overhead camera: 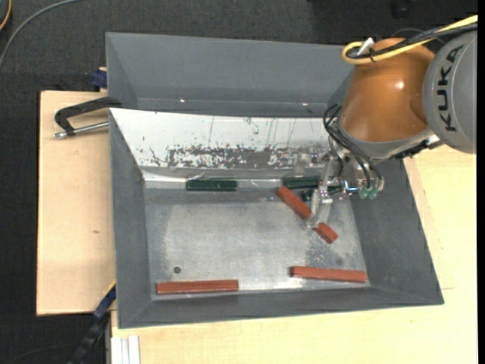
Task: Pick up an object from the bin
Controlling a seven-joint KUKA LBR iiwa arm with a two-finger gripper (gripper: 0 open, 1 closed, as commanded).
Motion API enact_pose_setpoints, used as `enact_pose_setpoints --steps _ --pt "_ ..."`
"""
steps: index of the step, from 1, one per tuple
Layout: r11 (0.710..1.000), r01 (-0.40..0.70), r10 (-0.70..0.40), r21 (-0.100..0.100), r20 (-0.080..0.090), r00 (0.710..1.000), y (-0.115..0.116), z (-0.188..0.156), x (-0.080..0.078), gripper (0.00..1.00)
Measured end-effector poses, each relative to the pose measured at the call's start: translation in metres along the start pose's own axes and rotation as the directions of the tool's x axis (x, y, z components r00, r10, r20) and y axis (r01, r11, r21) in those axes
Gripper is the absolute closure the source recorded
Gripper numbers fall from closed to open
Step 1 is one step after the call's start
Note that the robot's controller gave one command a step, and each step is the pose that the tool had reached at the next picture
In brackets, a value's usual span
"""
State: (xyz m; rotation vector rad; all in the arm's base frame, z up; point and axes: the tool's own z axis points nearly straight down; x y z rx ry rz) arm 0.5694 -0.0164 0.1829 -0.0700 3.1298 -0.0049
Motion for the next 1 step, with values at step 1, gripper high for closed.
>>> enact_pose_setpoints --steps 1 --pt "0.996 0.091 -0.091 -0.004 -0.013 0.996 -0.0735 0.1102 -0.0139 0.00"
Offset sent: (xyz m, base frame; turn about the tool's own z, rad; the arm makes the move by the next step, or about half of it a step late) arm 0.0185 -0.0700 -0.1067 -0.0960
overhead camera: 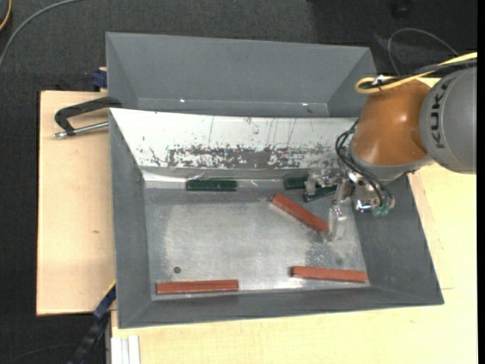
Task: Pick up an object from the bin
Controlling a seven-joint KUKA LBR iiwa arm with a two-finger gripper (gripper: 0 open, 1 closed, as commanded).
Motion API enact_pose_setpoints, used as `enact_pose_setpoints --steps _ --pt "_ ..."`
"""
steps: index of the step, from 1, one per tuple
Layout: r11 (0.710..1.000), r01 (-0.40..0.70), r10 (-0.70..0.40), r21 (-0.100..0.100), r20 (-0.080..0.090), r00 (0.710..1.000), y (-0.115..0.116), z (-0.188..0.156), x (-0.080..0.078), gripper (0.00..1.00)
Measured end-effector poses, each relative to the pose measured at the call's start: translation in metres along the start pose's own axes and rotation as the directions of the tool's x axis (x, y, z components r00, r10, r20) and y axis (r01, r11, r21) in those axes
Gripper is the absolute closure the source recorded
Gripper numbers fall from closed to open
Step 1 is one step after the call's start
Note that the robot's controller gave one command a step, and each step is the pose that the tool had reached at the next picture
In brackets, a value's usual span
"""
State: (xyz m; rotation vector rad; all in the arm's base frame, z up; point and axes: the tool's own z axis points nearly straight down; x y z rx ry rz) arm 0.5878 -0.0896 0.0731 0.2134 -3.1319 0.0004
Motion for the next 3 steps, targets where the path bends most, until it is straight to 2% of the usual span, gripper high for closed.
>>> enact_pose_setpoints --steps 1,2,3 --pt "1.000 0.003 -0.003 0.000 0.007 1.000 0.003 -0.006 -0.003 1.00" --pt "0.961 0.276 -0.276 0.005 0.012 0.961 0.007 -0.001 0.038 1.00" --pt "0.961 0.275 -0.275 0.001 0.006 0.961 0.007 0.002 0.040 0.00"
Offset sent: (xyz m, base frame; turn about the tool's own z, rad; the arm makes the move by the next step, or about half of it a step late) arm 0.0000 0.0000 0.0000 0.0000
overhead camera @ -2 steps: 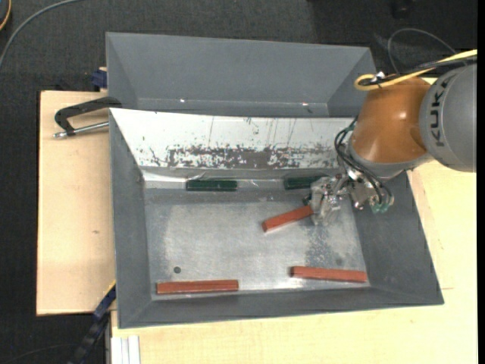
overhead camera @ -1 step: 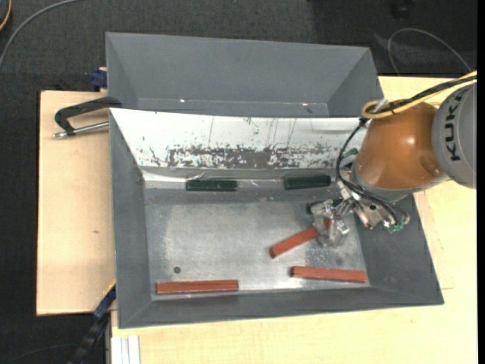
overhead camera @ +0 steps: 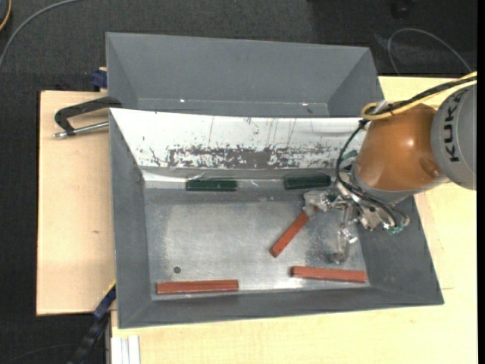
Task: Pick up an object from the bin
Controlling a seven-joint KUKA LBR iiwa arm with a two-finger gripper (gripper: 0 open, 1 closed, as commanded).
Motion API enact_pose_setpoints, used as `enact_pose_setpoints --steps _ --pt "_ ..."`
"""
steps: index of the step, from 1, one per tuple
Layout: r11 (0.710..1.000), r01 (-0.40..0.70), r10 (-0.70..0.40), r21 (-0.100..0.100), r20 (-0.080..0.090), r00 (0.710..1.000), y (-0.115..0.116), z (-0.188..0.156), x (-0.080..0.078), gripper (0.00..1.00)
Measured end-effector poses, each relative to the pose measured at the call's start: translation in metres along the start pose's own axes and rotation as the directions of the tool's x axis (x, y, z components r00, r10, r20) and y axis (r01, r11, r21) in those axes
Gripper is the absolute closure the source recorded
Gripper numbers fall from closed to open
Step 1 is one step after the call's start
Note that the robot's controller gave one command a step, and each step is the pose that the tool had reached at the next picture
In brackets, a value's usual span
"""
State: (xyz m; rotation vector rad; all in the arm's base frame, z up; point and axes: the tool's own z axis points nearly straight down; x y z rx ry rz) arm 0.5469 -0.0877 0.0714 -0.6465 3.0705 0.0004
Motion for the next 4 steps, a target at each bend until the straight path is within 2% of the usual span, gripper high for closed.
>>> enact_pose_setpoints --steps 1,2,3,4 --pt "0.995 -0.096 0.096 -0.003 0.003 0.995 0.074 -0.001 -0.042 0.00" --pt "0.935 0.355 -0.355 0.000 0.006 0.935 0.135 -0.001 -0.080 0.00" --pt "0.941 0.338 -0.338 -0.003 0.007 0.941 0.214 -0.013 -0.096 0.00" --pt "0.763 0.646 -0.646 0.001 0.005 0.763 0.217 0.001 -0.149 0.00"
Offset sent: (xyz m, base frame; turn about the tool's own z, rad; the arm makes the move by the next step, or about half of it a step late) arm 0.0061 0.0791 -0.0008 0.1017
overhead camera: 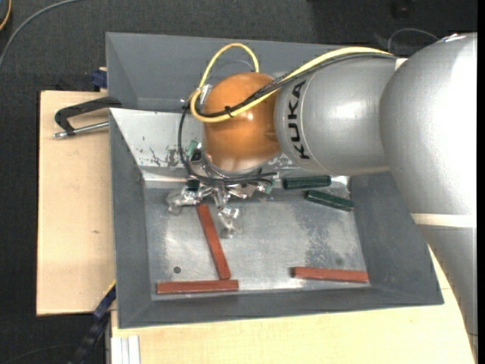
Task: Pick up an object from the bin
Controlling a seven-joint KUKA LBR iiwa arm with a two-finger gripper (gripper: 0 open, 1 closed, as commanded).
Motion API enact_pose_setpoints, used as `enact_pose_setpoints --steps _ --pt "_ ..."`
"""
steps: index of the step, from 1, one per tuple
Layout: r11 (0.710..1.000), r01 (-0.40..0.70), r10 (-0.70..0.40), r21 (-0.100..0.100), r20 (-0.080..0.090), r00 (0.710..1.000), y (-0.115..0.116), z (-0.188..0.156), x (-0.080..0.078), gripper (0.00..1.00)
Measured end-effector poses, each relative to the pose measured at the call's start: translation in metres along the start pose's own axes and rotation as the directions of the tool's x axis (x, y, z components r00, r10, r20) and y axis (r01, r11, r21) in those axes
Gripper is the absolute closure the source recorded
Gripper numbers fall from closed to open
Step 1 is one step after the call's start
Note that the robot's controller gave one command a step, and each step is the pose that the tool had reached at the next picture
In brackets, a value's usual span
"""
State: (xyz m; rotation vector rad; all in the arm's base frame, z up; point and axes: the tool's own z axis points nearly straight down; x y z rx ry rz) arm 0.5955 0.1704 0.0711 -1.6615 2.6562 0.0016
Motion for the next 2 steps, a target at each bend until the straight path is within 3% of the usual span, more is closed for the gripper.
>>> enact_pose_setpoints --steps 1,2 --pt "1.000 -0.002 0.002 -0.002 -0.002 1.000 0.000 0.000 0.001 1.00" --pt "0.996 -0.084 0.084 0.005 0.006 0.996 0.040 -0.134 -0.019 1.00"
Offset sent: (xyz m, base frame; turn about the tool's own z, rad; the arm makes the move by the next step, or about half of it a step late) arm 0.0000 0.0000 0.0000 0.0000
